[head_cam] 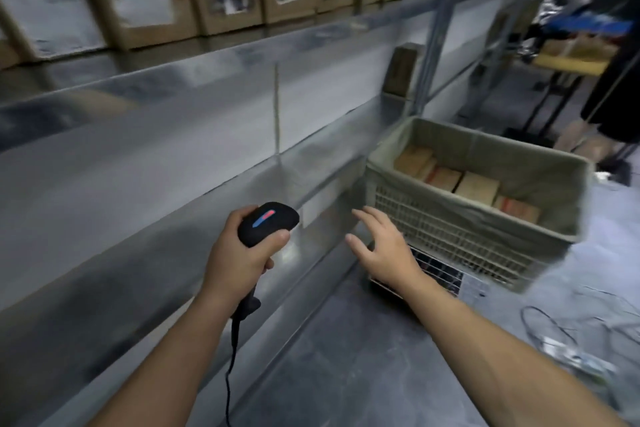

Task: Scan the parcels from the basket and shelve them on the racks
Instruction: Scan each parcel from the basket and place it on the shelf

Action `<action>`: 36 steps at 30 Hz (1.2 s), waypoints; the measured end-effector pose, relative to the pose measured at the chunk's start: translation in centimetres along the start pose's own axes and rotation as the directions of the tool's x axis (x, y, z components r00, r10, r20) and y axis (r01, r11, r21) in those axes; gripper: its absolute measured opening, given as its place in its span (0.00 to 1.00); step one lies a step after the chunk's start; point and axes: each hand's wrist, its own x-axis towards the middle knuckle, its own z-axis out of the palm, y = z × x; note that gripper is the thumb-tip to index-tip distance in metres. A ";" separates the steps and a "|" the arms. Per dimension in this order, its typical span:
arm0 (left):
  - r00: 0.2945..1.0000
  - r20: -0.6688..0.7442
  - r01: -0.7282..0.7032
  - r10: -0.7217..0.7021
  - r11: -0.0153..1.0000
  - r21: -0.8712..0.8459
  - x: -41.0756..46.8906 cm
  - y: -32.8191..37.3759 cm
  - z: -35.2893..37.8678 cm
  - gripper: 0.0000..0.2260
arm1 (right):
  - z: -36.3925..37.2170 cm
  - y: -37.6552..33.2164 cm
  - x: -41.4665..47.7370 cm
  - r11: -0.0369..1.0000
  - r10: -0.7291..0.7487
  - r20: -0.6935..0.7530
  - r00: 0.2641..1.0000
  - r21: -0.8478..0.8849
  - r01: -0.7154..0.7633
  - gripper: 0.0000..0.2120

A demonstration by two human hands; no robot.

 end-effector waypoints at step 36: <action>0.913 0.407 -0.044 0.034 0.999 0.017 29.7 3.8 35.7 0.19 | -13.8 27.3 19.8 0.870 0.493 -0.190 0.849 0.099 -0.483 0.28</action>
